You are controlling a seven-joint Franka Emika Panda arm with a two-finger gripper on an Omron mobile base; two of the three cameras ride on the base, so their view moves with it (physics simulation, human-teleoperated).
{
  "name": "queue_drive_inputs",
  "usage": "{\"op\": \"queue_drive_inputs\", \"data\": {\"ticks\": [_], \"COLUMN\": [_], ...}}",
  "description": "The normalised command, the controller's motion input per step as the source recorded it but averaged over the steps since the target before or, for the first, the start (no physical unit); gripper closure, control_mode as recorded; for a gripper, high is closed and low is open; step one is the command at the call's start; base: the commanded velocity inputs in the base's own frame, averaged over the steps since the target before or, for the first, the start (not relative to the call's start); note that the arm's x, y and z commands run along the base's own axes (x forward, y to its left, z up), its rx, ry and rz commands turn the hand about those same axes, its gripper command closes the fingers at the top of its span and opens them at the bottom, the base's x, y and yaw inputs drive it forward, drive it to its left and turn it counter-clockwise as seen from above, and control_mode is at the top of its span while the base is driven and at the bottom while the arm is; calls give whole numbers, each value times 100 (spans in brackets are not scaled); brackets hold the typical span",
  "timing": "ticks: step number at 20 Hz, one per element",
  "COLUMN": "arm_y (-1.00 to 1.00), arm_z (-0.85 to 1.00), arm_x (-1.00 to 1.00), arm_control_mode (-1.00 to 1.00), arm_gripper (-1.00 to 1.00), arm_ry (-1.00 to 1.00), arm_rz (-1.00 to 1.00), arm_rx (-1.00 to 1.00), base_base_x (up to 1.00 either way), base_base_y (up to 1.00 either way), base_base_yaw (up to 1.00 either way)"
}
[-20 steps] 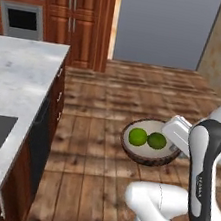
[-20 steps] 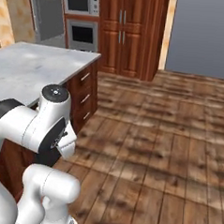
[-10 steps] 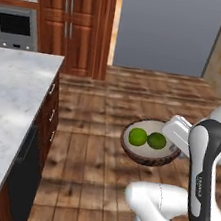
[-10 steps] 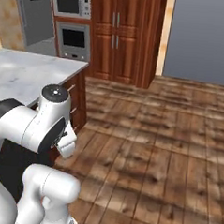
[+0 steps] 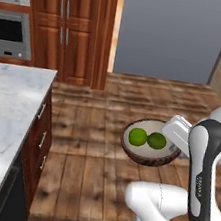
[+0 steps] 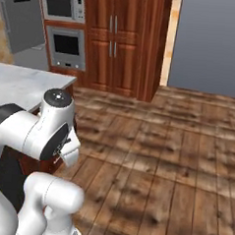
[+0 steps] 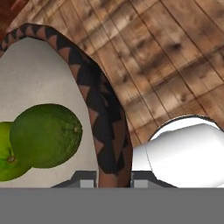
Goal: Place the bowl with the limes on the top shelf of the fridge. Place the bowl with the steak and chicken drumstick on the second highest shelf of the fridge.
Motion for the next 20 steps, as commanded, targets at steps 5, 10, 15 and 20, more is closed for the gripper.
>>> {"op": "queue_drive_inputs", "data": {"ticks": [5, 10, 15, 20], "arm_y": [0, 0, 0, 0], "arm_z": [0, 0, 0, 0], "arm_x": [0, 0, 0, 0], "arm_control_mode": [100, 100, 100, 100], "arm_gripper": [100, 100, 100, 100], "arm_ry": [0, 0, 0, 0], "arm_rz": [0, 0, 0, 0], "arm_rx": [0, 0, 0, 0], "base_base_x": [100, 100, 100, 100], "base_base_y": [-21, -24, -27, -32], "base_base_yaw": [1, 1, 1, 3]}}
